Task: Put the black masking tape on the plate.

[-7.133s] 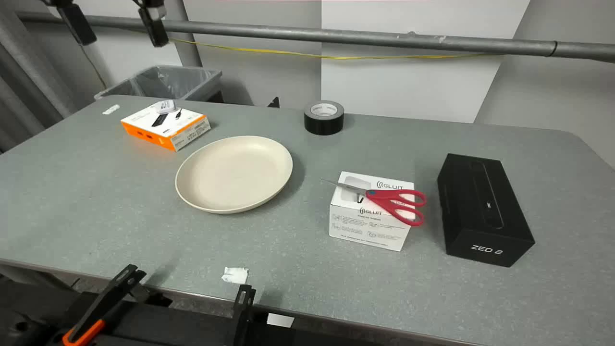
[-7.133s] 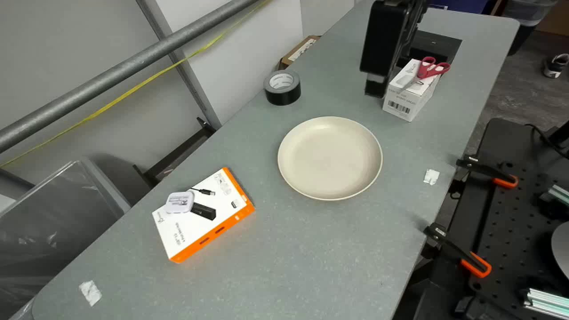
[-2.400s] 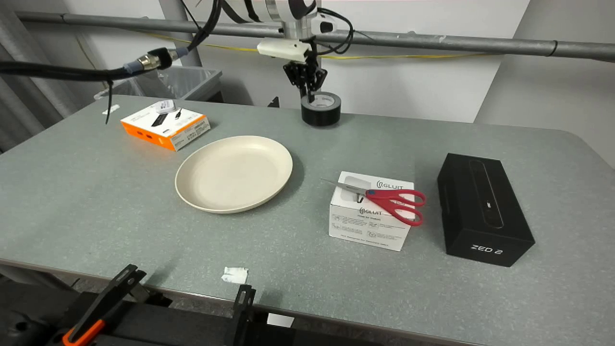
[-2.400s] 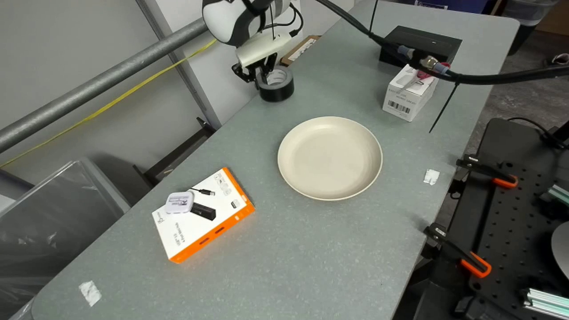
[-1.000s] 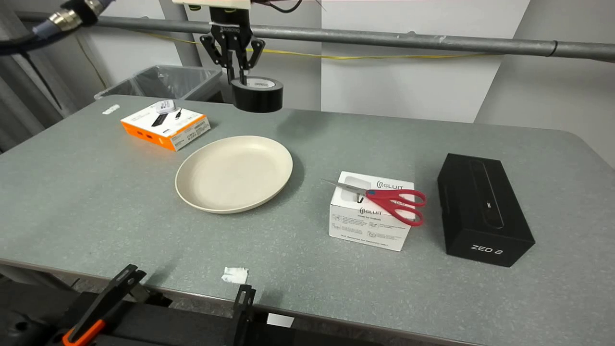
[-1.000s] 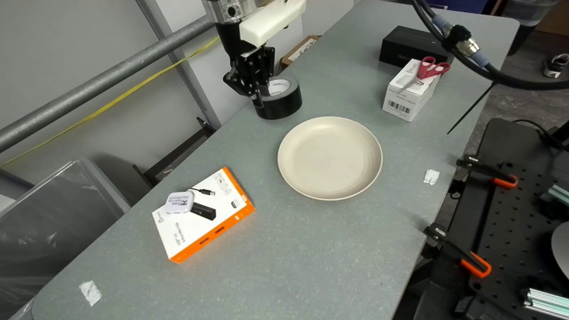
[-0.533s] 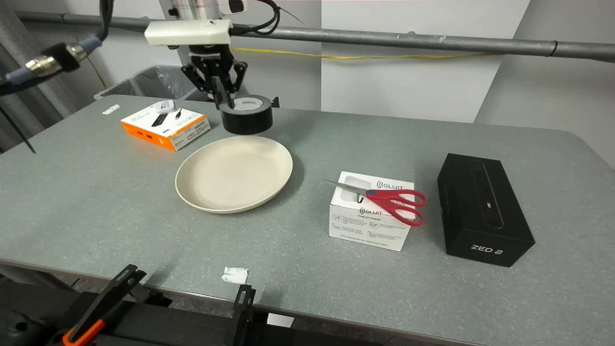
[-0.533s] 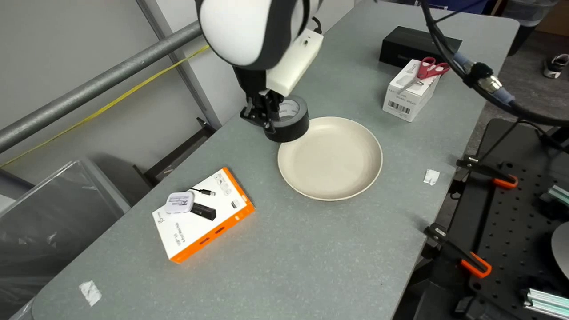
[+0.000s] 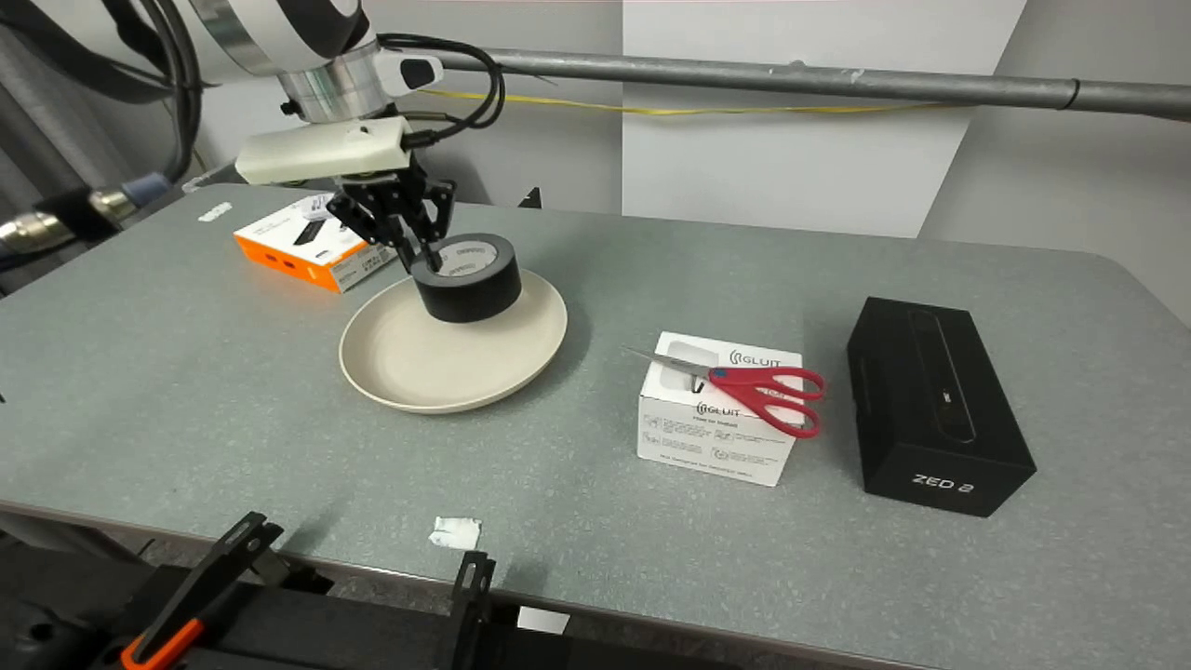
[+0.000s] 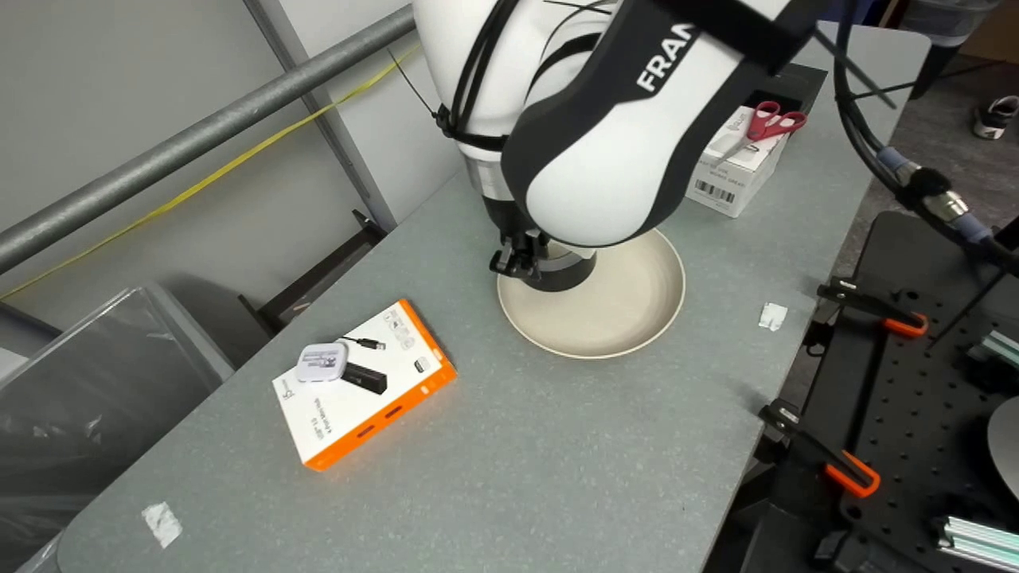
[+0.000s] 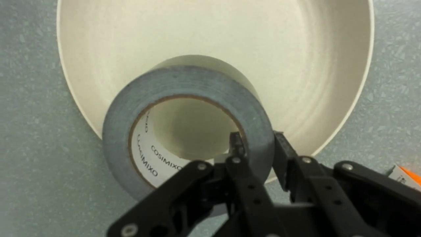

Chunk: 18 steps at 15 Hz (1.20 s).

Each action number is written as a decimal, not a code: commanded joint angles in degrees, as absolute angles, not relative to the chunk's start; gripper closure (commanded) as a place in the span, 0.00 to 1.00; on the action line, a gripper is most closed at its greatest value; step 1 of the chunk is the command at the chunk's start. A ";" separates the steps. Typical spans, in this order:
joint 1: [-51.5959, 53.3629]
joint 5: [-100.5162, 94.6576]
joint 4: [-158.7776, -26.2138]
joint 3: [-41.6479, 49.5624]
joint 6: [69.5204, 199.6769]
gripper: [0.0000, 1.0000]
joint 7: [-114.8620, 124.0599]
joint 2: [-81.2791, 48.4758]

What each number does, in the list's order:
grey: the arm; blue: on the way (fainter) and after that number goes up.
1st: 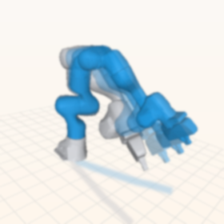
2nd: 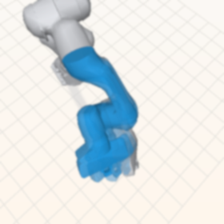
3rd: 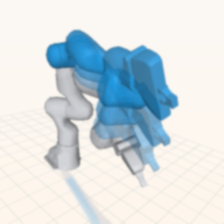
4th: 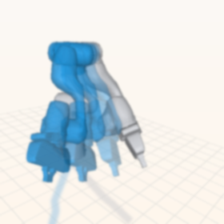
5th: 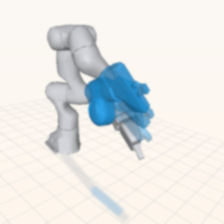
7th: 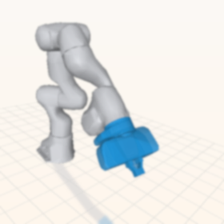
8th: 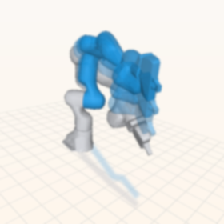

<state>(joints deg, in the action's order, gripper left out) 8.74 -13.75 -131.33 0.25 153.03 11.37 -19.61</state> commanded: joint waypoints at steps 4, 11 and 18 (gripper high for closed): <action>9.27 -13.19 -131.77 2.12 156.89 0.94 12.54 -22.99; 8.63 -10.88 -131.98 1.11 155.83 0.34 11.22 -22.73; 7.28 -7.90 -132.08 -0.33 155.87 0.00 9.15 -21.36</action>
<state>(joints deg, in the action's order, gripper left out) 8.59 -10.64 -131.73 1.00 155.23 11.35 -22.60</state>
